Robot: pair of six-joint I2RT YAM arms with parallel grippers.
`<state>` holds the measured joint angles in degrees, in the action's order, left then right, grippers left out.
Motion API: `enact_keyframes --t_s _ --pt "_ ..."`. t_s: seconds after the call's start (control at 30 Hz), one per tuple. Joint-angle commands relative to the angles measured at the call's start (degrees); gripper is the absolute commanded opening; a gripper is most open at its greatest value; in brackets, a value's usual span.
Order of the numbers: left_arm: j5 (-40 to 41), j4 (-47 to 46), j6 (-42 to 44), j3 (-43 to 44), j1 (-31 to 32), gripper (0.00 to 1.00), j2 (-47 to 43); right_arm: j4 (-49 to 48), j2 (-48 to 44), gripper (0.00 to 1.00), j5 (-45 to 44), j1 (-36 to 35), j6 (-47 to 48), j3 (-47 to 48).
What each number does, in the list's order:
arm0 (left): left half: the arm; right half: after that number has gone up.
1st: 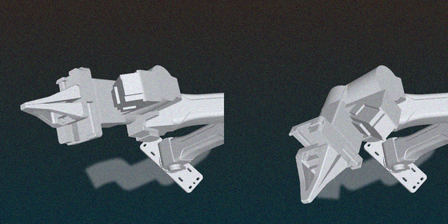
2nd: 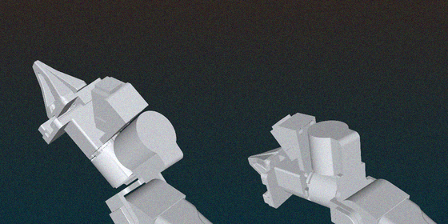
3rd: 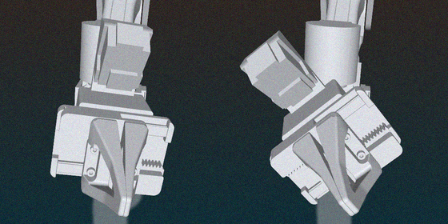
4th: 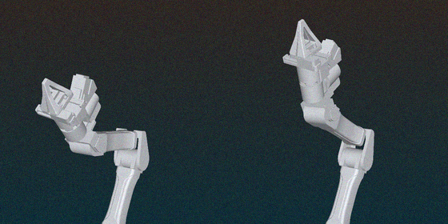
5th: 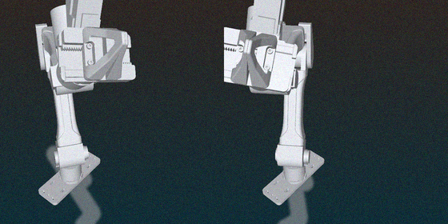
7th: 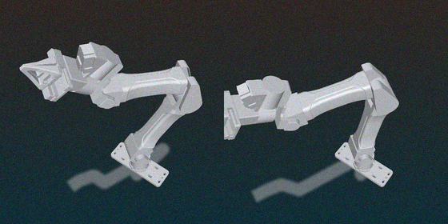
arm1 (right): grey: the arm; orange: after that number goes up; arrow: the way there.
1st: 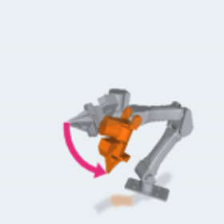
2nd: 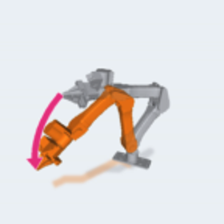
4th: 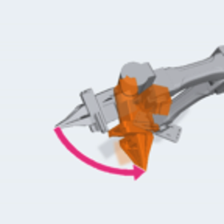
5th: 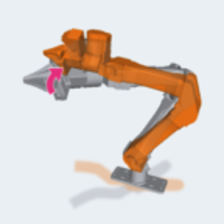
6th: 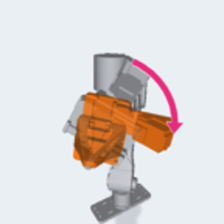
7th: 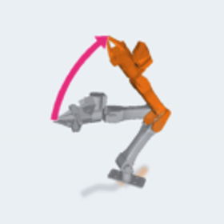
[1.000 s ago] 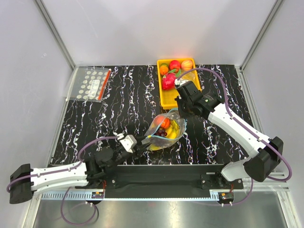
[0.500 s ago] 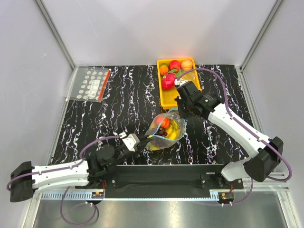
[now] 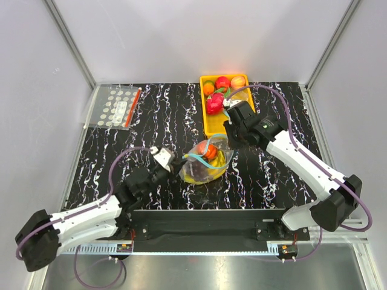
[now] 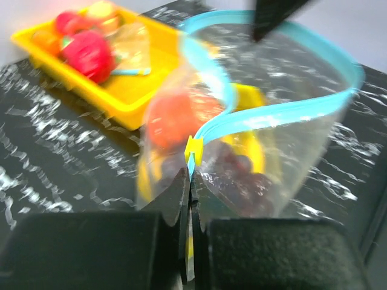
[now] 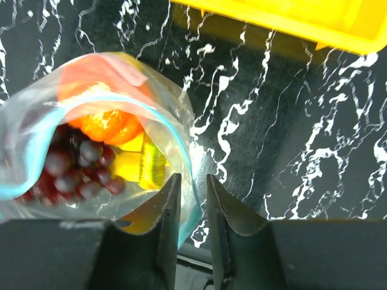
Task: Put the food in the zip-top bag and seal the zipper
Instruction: Adjust the zipper food storage bag at the center of the board, then zip the zipper food storage bag at the center of the board.
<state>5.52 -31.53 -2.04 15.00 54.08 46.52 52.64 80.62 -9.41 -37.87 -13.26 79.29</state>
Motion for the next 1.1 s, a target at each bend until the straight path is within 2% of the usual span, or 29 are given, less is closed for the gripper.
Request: enact_keyframes --t_s 0.0,0.1,0.13,0.17,0.23,0.3,0.33,0.4,0.43,0.53,0.57,0.6,0.67,0.83,1.07 --pt "-10.4 -5.9 -5.3 4.8 -6.5 0.00 2.4 0.8 -1.6 0.32 -0.5 0.4 3.0 4.9" --pt "-9.9 -5.5 -4.0 7.6 -7.7 0.00 4.2 1.8 -1.4 0.45 -2.1 0.4 4.3 6.8" --pt "-10.1 -5.9 -3.8 7.9 -8.1 0.00 4.6 1.9 -1.6 0.63 -2.5 0.4 4.9 7.1" --pt "-11.7 -6.9 -3.5 8.2 -8.6 0.00 4.7 1.9 -2.2 0.68 -2.5 0.4 5.5 7.7" --pt "-13.2 -7.8 -2.5 7.9 -9.7 0.00 4.6 0.5 -4.3 0.72 -0.7 0.4 8.5 7.7" --pt "-13.1 -9.4 -2.4 7.8 -11.1 0.00 4.9 -4.4 -6.0 0.67 3.3 0.4 13.0 6.3" --pt "-13.6 -10.0 -2.7 7.8 -11.9 0.00 5.4 -6.1 -6.6 0.65 9.0 0.4 15.5 5.6" --pt "-16.9 -11.4 -4.0 7.9 -14.9 0.00 6.1 -9.2 -7.0 0.63 16.7 0.5 20.3 5.5" --pt "-18.7 -12.1 -5.8 7.9 -16.1 0.00 7.0 -9.9 -6.7 0.62 23.2 0.4 21.2 5.8" --pt "-24.0 -13.6 -7.9 8.7 -19.1 0.00 8.9 -14.0 -5.6 0.60 32.6 0.3 23.4 7.0" --pt "-25.4 -14.8 -8.3 8.6 -19.5 0.00 9.3 -17.9 -5.5 0.60 34.2 0.3 24.4 6.2" --pt "-26.2 -15.6 -8.8 8.6 -20.3 0.00 9.6 -19.7 -5.2 0.66 35.3 0.3 25.9 5.7" --pt "-27.9 -16.6 -9.8 8.5 -21.0 0.00 10.3 -21.3 -3.0 0.69 39.2 0.2 28.1 6.6" --pt "-31.0 -16.8 -11.3 9.4 -22.1 0.00 11.2 -20.6 3.3 0.55 41.7 -0.7 31.4 11.6" --pt "-31.5 -15.8 -12.0 10.0 -22.4 0.00 11.0 -17.5 9.1 0.47 40.9 -4.9 37.4 14.8"
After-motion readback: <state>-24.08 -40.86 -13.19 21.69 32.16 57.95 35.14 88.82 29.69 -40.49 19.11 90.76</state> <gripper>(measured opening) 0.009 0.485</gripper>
